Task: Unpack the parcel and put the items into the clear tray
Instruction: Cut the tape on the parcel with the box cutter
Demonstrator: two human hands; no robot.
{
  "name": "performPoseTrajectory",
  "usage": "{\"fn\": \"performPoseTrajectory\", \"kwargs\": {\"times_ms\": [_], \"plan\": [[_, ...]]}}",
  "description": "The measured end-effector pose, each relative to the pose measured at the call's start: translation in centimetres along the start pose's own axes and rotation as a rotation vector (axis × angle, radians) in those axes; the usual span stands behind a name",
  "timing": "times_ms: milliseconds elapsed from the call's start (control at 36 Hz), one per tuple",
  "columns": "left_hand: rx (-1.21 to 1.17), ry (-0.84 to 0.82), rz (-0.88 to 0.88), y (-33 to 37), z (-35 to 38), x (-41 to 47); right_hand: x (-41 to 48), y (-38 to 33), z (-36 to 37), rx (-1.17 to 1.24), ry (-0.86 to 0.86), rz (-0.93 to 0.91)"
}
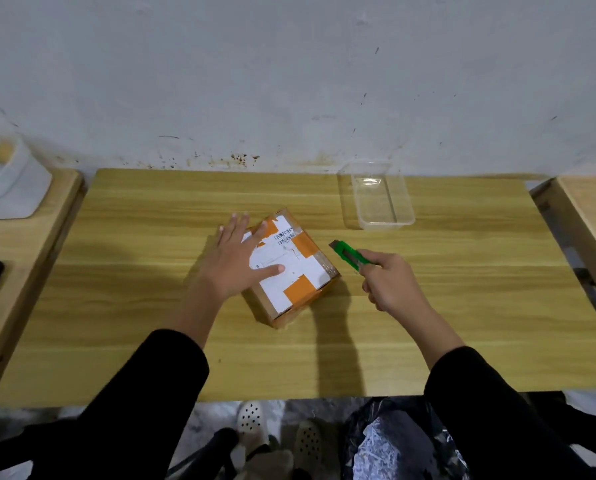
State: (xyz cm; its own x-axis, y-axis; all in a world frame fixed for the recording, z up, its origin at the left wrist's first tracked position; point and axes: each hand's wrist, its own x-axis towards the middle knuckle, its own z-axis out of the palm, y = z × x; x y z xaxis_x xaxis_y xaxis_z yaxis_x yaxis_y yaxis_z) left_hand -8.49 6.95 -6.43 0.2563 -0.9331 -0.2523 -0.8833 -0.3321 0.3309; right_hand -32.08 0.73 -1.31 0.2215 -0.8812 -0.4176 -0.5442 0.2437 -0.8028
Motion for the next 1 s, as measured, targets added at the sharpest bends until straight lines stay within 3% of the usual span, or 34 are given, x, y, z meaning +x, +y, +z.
{"fn": "performPoseTrajectory", "kwargs": {"times_ms": [83,222,306,611,1000], "plan": [[-0.086,-0.026,-0.091,-0.2,0.4,0.0,0.1,-0.3,0.1,0.036,-0.007,-0.018],[-0.224,0.232,-0.401,2.5,1.2,-1.4,0.6,-0.7,0.4,0.019,0.021,-0.022],[-0.263,0.259,-0.564,4.2,1.5,-2.1,0.6,-1.0,0.8,0.031,0.015,-0.046],[-0.702,0.173,-0.403,4.0,2.8,-2.9,1.4,-1.5,1.5,-0.057,0.016,-0.149],[-0.751,0.214,-0.371,3.6,3.7,-2.7,4.1,-2.5,2.1,-0.408,-0.017,-0.255]]}}
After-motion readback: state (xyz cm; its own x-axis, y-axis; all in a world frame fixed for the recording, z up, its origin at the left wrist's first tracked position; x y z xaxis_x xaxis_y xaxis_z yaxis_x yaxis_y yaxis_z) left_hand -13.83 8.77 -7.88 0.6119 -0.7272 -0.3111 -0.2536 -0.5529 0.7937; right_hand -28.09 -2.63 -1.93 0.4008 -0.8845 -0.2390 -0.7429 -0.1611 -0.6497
